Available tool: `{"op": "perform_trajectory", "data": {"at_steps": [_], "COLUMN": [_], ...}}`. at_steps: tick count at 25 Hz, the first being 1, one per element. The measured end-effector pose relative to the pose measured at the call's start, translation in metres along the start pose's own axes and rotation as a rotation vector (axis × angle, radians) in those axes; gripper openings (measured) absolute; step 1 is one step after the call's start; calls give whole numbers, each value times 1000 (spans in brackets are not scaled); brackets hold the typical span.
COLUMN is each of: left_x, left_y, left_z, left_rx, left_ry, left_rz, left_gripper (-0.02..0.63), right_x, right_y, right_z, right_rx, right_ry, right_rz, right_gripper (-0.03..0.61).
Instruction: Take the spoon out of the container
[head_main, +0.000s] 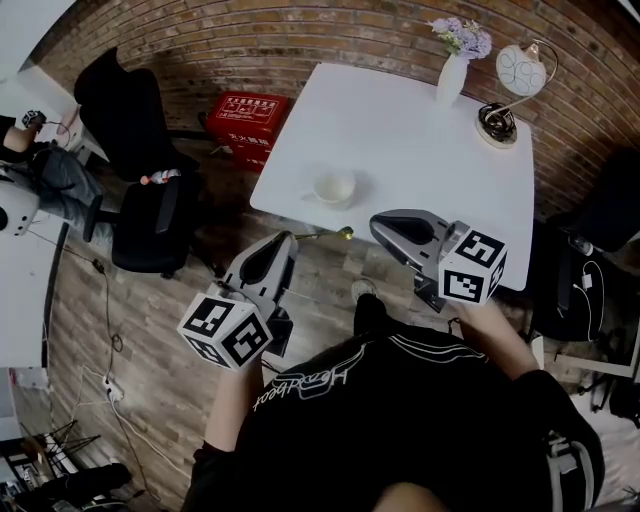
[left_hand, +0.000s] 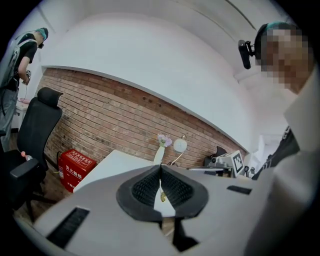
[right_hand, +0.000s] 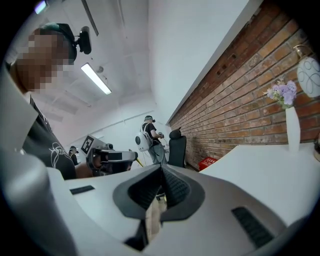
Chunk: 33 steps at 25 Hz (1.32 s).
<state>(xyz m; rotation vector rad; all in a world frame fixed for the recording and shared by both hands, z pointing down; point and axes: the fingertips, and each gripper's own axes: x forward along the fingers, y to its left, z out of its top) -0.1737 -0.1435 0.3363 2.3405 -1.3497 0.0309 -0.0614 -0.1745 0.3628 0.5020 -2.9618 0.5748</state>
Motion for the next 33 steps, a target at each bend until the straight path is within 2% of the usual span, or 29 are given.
{"op": "perform_trajectory", "data": {"at_steps": [10, 33], "left_x": [-6, 5], "left_y": [-25, -12], "left_z": [-24, -21], "left_rx": [-5, -20], "left_ry": [39, 44], "left_rz": [-54, -65], "left_gripper": [8, 8], "right_x": [-14, -3], "right_y": [21, 9], "right_z": [-17, -20], "right_rx": [-22, 0], "right_ry": [7, 20], "right_rz": [-3, -11], "right_gripper": [-3, -3]}}
